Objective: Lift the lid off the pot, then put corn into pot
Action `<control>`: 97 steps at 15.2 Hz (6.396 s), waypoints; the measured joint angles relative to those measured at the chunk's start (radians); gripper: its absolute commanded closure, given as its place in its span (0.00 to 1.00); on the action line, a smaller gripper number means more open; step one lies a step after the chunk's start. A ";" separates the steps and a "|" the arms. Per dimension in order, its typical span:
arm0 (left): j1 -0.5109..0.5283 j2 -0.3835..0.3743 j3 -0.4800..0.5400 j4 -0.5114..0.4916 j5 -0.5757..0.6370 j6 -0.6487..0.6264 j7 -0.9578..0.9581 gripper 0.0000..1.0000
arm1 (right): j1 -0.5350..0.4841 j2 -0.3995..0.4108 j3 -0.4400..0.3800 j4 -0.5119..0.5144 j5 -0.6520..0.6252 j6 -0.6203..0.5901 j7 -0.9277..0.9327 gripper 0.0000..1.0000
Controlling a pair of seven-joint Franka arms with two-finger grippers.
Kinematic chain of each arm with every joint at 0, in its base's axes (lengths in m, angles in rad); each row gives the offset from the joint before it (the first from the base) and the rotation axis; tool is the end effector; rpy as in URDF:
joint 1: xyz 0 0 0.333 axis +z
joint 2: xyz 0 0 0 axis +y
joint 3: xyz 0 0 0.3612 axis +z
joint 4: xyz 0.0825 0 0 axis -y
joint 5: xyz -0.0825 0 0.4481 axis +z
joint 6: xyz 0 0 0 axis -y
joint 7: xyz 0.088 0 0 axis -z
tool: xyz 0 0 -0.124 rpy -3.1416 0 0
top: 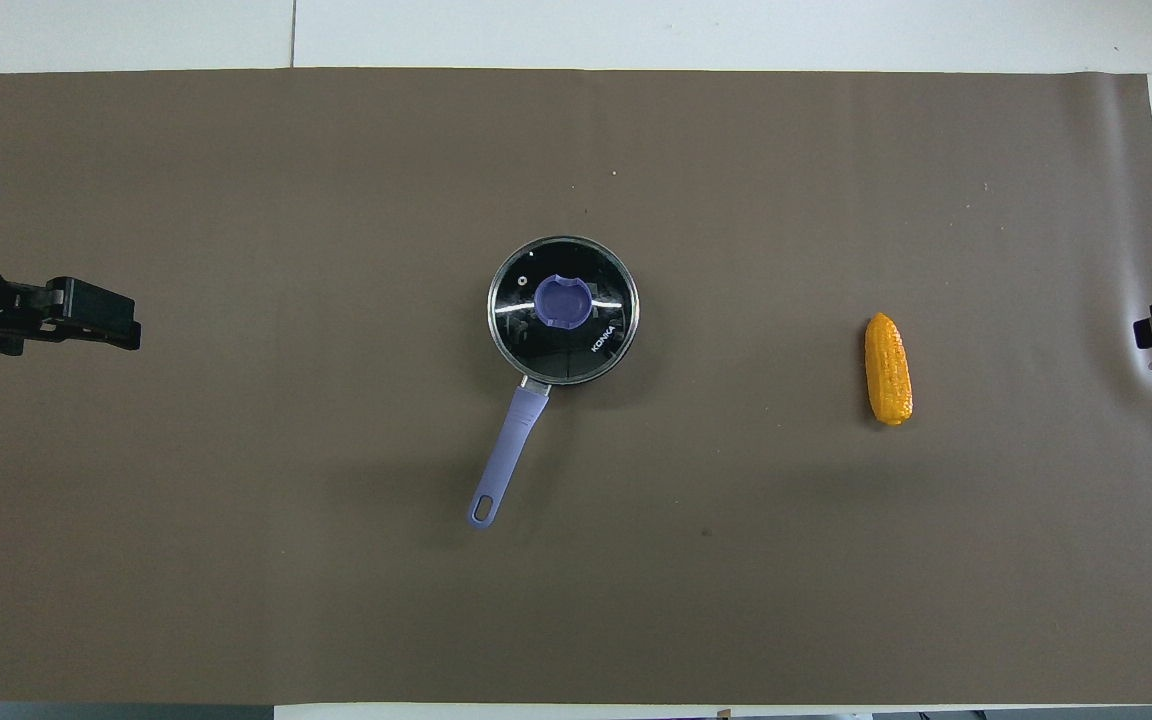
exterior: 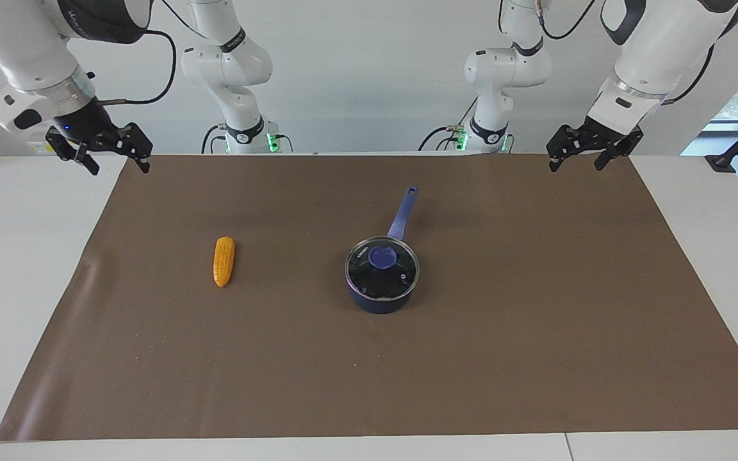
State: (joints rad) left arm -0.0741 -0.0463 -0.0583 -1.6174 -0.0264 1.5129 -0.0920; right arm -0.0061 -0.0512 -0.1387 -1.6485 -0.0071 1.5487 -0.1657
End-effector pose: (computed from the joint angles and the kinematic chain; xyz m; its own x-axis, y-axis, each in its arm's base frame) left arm 0.5887 -0.0827 0.6511 0.9973 -0.0415 -0.0602 -0.0405 -0.9990 0.0183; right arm 0.5894 -0.0889 0.6401 0.9986 0.0214 -0.0484 0.0211 -0.9997 -0.0081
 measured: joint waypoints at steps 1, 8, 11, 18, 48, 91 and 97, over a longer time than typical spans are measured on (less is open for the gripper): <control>-0.001 0.000 -0.001 0.000 -0.001 0.012 -0.001 0.00 | 0.000 0.000 0.000 0.000 0.000 0.000 0.000 0.00; -0.231 0.086 -0.015 0.024 -0.059 0.091 -0.219 0.00 | 0.028 -0.003 0.002 -0.065 0.016 0.110 0.000 0.00; -0.354 0.263 -0.016 0.171 -0.069 0.118 -0.374 0.00 | 0.057 0.008 0.004 -0.160 0.020 0.205 0.021 0.00; -0.478 0.550 -0.013 0.377 -0.064 0.185 -0.437 0.00 | 0.133 0.147 0.005 -0.371 0.022 0.555 0.029 0.00; -0.519 0.630 -0.011 0.332 -0.005 0.372 -0.436 0.10 | 0.183 0.213 0.004 -0.323 0.022 0.506 0.030 1.00; -0.516 0.550 -0.002 0.335 -0.020 0.254 -0.435 0.69 | 0.225 0.224 0.005 -0.060 0.115 0.238 0.124 1.00; -0.360 0.472 0.009 0.335 -0.026 0.157 -0.299 0.75 | 0.329 0.253 0.017 -0.003 0.132 0.295 0.291 1.00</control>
State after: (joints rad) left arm -0.4338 0.4262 -0.0493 -1.2825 -0.0522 1.6703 -0.3915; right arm 0.3228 0.2015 -0.1217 -1.6515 0.1252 1.8433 0.1253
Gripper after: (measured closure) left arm 0.339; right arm 0.612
